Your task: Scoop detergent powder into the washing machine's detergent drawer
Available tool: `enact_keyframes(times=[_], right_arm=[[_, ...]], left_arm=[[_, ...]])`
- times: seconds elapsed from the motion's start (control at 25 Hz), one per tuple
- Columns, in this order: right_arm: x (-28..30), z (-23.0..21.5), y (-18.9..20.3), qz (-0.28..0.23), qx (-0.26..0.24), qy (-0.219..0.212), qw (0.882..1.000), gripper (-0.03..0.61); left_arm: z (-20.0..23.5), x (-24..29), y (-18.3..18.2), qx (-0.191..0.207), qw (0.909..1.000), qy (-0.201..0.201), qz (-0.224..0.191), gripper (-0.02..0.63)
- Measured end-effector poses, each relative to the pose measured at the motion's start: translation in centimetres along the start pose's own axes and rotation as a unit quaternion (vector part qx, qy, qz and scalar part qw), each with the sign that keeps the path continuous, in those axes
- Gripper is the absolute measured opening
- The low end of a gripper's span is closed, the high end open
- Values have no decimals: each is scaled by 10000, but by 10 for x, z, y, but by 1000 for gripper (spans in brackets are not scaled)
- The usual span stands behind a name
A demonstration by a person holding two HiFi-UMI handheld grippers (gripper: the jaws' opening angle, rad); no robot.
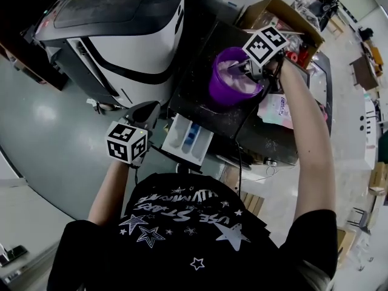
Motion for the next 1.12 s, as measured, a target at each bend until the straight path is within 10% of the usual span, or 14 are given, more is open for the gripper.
enact_keyframes(times=[0.72,1.12], right_arm=[[-42,-11,14,-855,1250,23,9885,35],[-67,-1,43,-2250,2365,-613,9432,35]], left_arm=[[0,2,4,83,9992,304,261,0],[-11,-1,11,159,9973,622,356,0]])
Point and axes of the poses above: the fingertips, and each gripper's own axes: x forward along the fingers, z to its left, y out of its underside, the point moved 5 cm from there along -x, backward along the fingers, and after that the axes turned 14 degrees about y, right-handed, at the moved point
